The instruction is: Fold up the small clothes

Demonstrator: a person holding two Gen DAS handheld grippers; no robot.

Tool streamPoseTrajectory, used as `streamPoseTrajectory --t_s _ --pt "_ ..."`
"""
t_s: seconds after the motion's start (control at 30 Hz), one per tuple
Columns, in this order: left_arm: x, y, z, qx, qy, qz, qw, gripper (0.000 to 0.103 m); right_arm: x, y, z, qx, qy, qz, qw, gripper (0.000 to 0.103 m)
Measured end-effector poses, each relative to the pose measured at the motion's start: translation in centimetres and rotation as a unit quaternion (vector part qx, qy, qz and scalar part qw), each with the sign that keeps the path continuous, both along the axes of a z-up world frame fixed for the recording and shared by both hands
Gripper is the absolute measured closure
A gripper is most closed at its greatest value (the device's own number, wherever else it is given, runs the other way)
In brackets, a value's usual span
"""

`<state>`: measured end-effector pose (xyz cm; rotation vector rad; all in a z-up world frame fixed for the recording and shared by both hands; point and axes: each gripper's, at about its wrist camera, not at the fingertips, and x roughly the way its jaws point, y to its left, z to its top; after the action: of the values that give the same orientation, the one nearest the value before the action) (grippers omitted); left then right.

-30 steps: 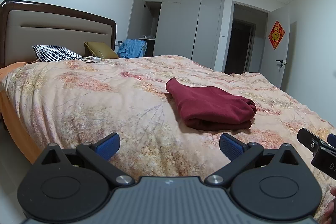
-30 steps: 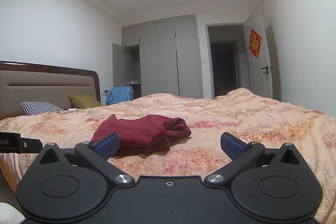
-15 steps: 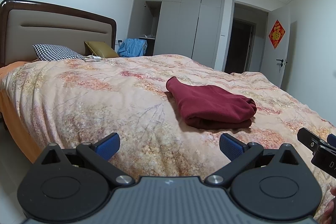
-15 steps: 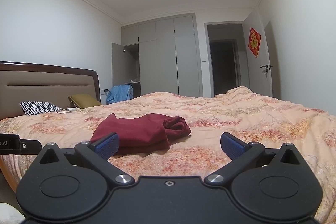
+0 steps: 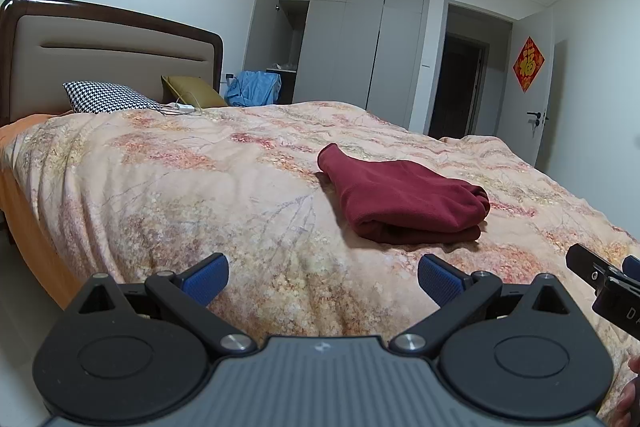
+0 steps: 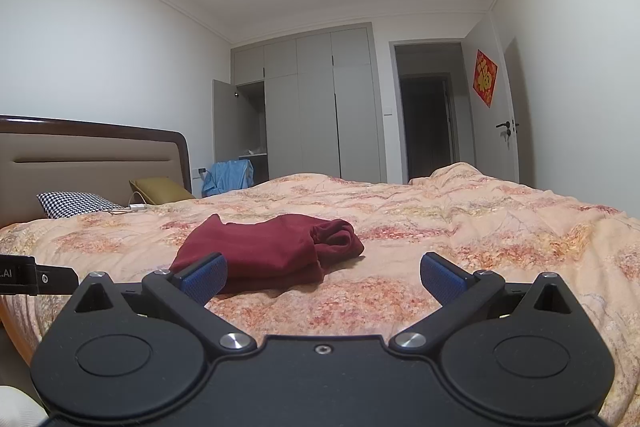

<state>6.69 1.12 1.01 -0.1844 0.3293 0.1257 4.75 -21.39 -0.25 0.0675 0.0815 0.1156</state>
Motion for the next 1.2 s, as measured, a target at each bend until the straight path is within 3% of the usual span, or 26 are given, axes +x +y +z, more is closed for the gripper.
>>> streamPoseTrajectory --t_s 1.2 --pt "-0.12 -0.10 -0.24 0.000 0.004 -0.001 1.0000 0.000 0.25 -0.07 -0.38 0.006 0.011 -0.003 1.000 0.000"
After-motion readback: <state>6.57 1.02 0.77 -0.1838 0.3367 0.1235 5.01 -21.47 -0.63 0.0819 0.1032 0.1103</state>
